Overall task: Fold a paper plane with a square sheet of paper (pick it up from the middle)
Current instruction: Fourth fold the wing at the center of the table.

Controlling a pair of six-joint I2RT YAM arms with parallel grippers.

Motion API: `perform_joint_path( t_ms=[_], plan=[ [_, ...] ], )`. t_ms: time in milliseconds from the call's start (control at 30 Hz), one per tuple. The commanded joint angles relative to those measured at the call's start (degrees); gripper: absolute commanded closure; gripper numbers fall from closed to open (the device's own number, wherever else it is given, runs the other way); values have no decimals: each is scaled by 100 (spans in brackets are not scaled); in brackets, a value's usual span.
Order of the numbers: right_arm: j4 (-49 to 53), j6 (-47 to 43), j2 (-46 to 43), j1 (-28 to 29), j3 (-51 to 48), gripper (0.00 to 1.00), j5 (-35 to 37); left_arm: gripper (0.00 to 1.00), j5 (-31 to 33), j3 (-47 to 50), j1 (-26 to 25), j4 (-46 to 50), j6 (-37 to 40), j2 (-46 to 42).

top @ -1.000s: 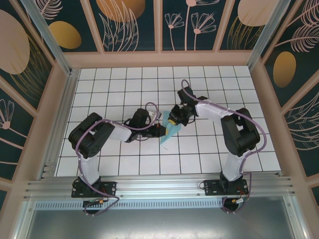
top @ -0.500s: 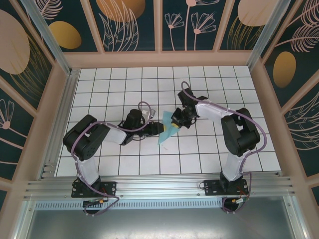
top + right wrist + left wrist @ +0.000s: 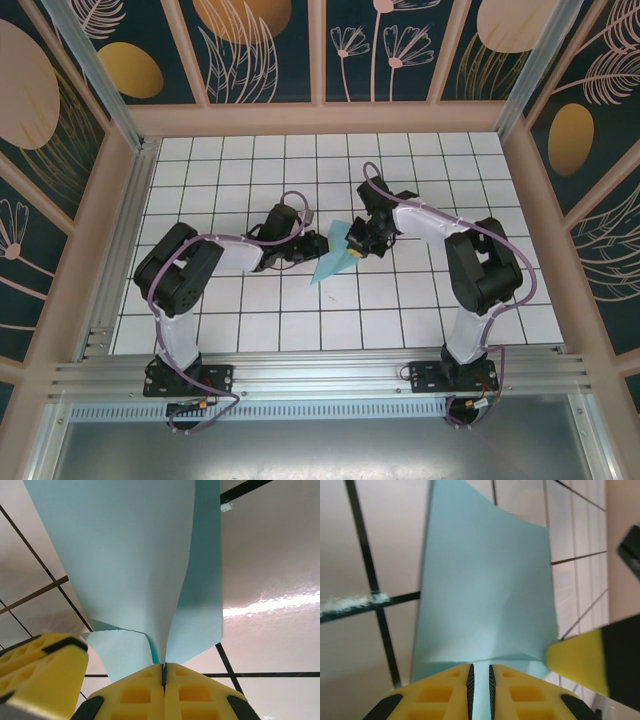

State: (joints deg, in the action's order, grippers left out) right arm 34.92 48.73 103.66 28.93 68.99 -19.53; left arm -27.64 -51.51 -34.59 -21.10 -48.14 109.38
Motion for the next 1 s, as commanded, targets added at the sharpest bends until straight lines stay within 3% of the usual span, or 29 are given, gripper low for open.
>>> perform_joint_path(
  t_ms=[0,233,400,700,967],
  plan=[
    [200,-125,-151,-27,150,100,48,81,489,-271,19,1043,496,158],
    [209,-151,-144,-27,141,100,81,72,198,-29,22,771,552,-207],
    [213,-146,-132,-27,158,100,79,71,18,140,20,613,513,-436],
    [167,-143,-119,-19,185,100,11,92,-141,392,19,443,288,-450],
    [54,-122,-117,-25,255,100,-214,98,266,174,6,948,230,-159]
  ],
)
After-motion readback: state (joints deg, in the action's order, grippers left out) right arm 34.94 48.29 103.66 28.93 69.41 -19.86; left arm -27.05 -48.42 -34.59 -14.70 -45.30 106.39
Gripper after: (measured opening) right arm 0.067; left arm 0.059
